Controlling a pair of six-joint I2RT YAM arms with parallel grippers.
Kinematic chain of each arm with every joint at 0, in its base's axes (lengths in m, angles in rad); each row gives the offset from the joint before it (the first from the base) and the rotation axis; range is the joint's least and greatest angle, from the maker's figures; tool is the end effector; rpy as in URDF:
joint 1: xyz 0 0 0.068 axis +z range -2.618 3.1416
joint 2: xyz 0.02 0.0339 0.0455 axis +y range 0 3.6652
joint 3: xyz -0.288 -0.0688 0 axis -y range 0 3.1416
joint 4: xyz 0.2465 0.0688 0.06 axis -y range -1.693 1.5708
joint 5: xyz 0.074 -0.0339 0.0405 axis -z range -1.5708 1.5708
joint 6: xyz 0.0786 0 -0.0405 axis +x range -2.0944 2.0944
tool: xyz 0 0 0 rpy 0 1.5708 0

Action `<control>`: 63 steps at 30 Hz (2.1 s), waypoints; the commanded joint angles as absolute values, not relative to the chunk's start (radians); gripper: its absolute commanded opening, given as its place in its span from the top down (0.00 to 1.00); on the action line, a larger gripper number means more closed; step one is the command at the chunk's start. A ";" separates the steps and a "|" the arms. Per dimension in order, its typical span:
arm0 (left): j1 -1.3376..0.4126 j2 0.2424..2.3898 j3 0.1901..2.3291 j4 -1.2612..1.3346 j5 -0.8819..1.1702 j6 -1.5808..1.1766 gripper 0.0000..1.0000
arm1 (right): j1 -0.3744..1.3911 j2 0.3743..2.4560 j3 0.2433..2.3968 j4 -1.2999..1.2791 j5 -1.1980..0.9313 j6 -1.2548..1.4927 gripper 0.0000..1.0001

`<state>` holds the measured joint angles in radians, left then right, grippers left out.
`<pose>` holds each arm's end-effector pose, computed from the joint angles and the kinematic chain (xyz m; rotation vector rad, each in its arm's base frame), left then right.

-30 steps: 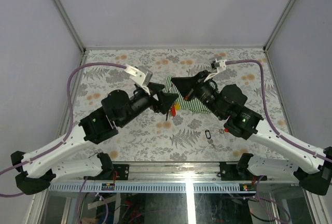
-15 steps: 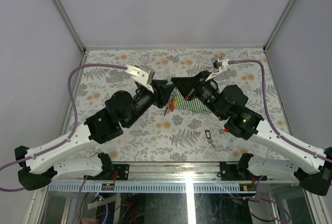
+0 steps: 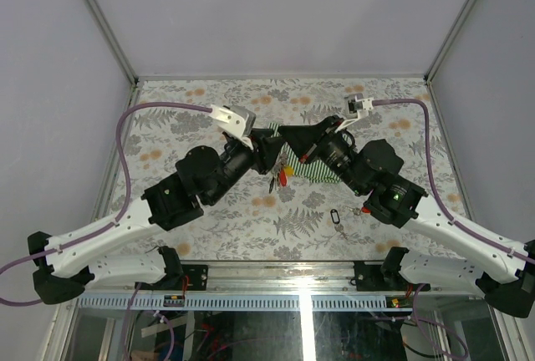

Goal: Put the keys on the keyring

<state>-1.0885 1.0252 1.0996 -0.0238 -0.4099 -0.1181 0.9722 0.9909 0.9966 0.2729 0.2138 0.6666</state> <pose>0.1473 -0.2139 0.4452 0.4160 1.5036 -0.6487 0.1565 0.1999 0.4573 -0.0161 1.4081 1.2489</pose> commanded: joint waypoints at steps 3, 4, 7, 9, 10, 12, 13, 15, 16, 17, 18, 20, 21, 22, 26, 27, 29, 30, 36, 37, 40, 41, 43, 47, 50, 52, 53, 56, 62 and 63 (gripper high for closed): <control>-1.093 1.030 1.130 0.049 -0.435 -0.110 0.73 | 0.972 0.952 1.003 0.384 0.186 0.692 1.00; -1.093 1.030 1.131 0.048 -0.438 -0.111 0.78 | 0.971 0.950 1.001 0.385 0.184 0.692 1.00; -1.093 1.033 1.141 0.046 -0.473 -0.136 0.99 | 0.971 0.942 0.993 0.394 0.175 0.686 1.00; -1.092 1.025 1.137 0.055 -0.475 -0.137 1.00 | 0.971 0.933 0.988 0.404 0.161 0.671 1.00; -1.093 1.017 1.128 0.067 -0.477 -0.136 1.00 | 0.971 0.930 0.988 0.408 0.151 0.660 0.98; -1.092 0.994 1.097 0.106 -0.475 -0.115 1.00 | 0.971 0.919 0.991 0.412 0.133 0.634 0.85; -1.093 0.982 1.081 0.124 -0.474 -0.101 1.00 | 0.972 0.909 0.992 0.413 0.126 0.616 0.78; -1.093 0.962 1.057 0.141 -0.456 -0.041 1.00 | 0.971 0.889 0.994 0.405 0.123 0.586 0.65; -1.094 0.953 1.048 0.144 -0.440 -0.011 1.00 | 0.971 0.877 0.995 0.397 0.126 0.571 0.61; -1.093 0.945 1.036 0.147 -0.428 0.019 1.00 | 0.971 0.865 0.994 0.388 0.133 0.556 0.58; -1.094 0.939 1.027 0.154 -0.418 0.048 1.00 | 0.971 0.853 0.994 0.376 0.139 0.541 0.56; -1.093 0.923 1.007 0.167 -0.388 0.114 1.00 | 0.972 0.834 0.997 0.349 0.151 0.516 0.55; -1.092 0.913 0.995 0.179 -0.367 0.146 1.00 | 0.971 0.827 0.998 0.331 0.152 0.505 0.54; -1.093 0.902 0.980 0.193 -0.345 0.179 1.00 | 0.971 0.823 1.003 0.309 0.152 0.493 0.53; -1.094 0.858 0.907 0.266 -0.261 0.304 1.00 | 0.971 0.814 1.038 0.199 0.132 0.448 0.51; -1.093 0.847 0.895 0.270 -0.239 0.335 1.00 | 0.971 0.815 1.048 0.170 0.123 0.435 0.51; -1.093 0.838 0.885 0.264 -0.206 0.393 1.00 | 0.971 0.816 1.066 0.112 0.109 0.415 0.51; -1.092 0.836 0.886 0.247 -0.193 0.424 1.00 | 0.971 0.817 1.070 0.096 0.103 0.404 0.50; -1.093 0.841 0.907 0.157 -0.074 0.531 1.00 | 0.971 0.861 1.134 -0.012 0.053 0.372 0.50; -1.092 0.842 0.907 0.154 -0.058 0.534 1.00 | 0.972 0.876 1.156 -0.035 0.041 0.370 0.50; -1.094 0.849 0.911 0.141 -0.038 0.537 1.00 | 0.971 0.918 1.212 -0.095 0.004 0.372 0.49; -1.092 0.851 0.912 0.140 -0.037 0.535 1.00 | 0.971 0.930 1.230 -0.110 -0.005 0.373 0.49; -1.093 0.853 0.912 0.141 -0.039 0.536 1.00 | 0.971 0.947 1.253 -0.136 -0.015 0.378 0.49; -1.094 0.854 0.912 0.141 -0.034 0.532 1.00 | 0.971 0.980 1.288 -0.188 -0.031 0.383 0.53; -1.093 0.856 0.912 0.142 -0.034 0.532 1.00 | 0.971 0.998 1.300 -0.200 -0.069 0.388 0.57; -1.092 0.855 0.912 0.141 -0.032 0.532 1.00 | 0.971 1.004 1.305 -0.206 -0.074 0.390 0.59; -1.093 0.855 0.911 0.141 -0.031 0.532 1.00 | 0.971 1.007 1.306 -0.210 -0.073 0.390 0.60; -1.093 0.852 0.911 0.141 -0.028 0.530 1.00 | 0.971 1.014 1.309 -0.216 -0.069 0.390 0.62; -1.093 0.850 0.911 0.135 -0.021 0.529 1.00 | 0.972 1.019 1.307 -0.207 -0.077 0.398 0.69; -1.093 0.850 0.912 0.133 -0.021 0.528 1.00 | 0.971 1.018 1.305 -0.202 -0.078 0.401 0.69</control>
<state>-1.0969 0.8600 0.8856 0.0948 -0.0376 0.5114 0.9688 1.0149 1.2594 -0.2428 -0.0528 0.3931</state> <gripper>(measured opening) 0.048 0.323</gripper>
